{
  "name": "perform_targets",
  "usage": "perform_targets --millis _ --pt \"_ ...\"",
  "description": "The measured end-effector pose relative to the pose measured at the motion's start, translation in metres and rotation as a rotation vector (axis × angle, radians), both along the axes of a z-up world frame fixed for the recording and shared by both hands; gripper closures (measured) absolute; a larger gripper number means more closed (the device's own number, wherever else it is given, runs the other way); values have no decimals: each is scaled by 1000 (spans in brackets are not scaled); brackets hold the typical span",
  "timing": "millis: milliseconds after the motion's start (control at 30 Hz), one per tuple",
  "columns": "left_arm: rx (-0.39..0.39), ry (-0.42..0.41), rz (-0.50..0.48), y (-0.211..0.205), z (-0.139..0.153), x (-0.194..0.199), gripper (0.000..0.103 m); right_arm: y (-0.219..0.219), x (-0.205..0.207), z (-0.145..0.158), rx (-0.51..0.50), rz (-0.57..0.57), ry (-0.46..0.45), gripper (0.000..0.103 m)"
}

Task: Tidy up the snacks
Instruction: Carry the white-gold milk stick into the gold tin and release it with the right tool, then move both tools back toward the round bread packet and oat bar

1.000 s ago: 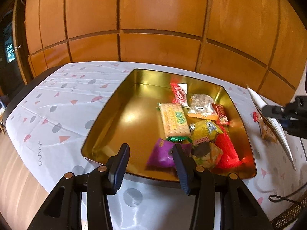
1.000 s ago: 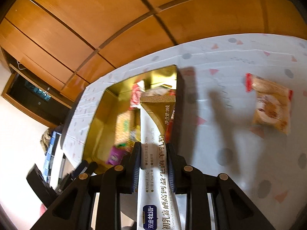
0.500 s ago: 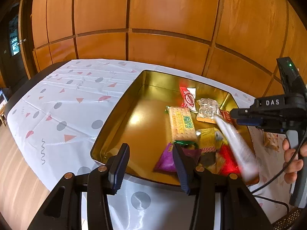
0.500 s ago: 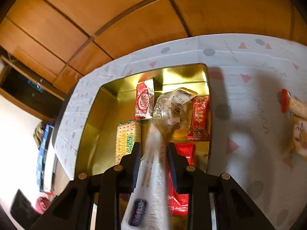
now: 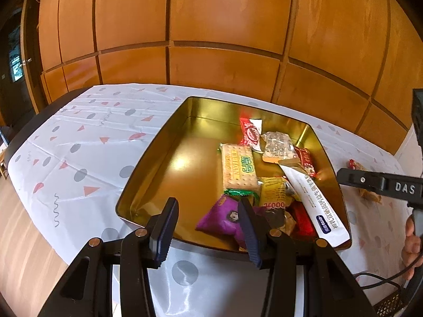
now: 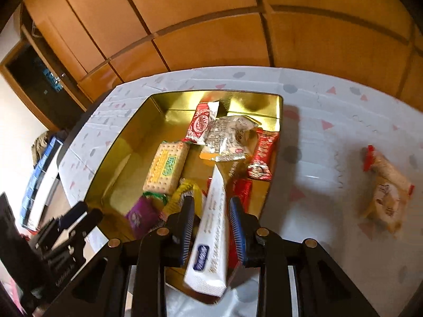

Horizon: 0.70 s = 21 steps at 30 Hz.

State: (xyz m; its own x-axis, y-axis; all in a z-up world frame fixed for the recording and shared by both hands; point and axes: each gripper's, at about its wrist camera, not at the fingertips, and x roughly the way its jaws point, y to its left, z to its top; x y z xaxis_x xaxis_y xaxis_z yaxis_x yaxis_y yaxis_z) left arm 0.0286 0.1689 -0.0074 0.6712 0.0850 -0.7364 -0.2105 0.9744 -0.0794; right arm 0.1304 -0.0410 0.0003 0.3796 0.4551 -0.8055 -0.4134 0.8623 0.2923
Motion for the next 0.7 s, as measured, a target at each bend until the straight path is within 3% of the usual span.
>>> perform_targets --millis 433,567,700 --pt "4 -11 -50 -16 4 -3 56 -32 -31 10 -101 5 -117 69" --pt "11 -15 -64 -20 5 -3 56 -50 -33 12 -124 -15 -132 54" --pt "18 -21 -72 -23 8 -4 56 -71 -31 12 -155 -46 -137 45"
